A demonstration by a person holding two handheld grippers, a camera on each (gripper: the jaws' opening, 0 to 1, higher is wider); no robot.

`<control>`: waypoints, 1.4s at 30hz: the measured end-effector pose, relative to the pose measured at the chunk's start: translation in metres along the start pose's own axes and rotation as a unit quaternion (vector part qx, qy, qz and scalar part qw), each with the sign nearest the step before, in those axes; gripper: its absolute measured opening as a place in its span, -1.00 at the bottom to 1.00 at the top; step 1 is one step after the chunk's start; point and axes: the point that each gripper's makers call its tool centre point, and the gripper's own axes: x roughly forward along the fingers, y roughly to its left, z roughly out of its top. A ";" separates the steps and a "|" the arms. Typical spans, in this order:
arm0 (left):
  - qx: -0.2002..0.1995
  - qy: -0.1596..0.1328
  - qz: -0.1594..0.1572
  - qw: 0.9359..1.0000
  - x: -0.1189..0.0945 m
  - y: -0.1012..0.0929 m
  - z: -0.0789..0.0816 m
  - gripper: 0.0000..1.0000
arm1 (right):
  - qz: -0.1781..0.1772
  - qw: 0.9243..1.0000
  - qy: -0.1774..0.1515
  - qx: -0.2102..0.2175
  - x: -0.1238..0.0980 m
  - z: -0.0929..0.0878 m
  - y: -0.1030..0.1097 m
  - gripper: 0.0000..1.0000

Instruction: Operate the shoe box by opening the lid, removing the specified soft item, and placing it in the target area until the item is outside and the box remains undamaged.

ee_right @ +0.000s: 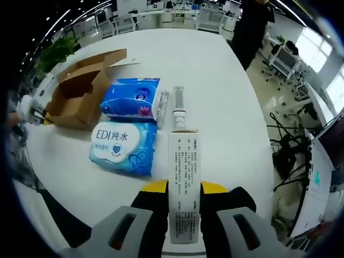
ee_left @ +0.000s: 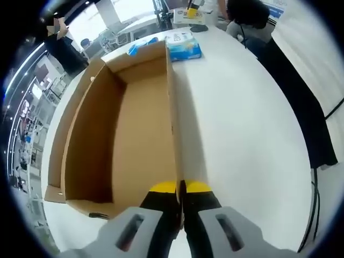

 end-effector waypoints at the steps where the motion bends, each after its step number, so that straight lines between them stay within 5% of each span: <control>1: 0.006 0.001 0.001 1.000 0.000 -0.001 0.000 -0.99 | 0.007 1.000 0.003 0.000 0.001 -0.002 0.003 -0.63; 6: 0.009 0.004 -0.002 1.000 0.000 0.001 0.001 -0.99 | 0.005 1.000 0.018 -0.022 0.012 -0.005 0.001 -0.63; 42: -0.002 0.009 0.018 1.000 0.001 0.000 0.000 -0.99 | 0.014 1.000 0.008 0.002 0.062 -0.008 0.010 -0.63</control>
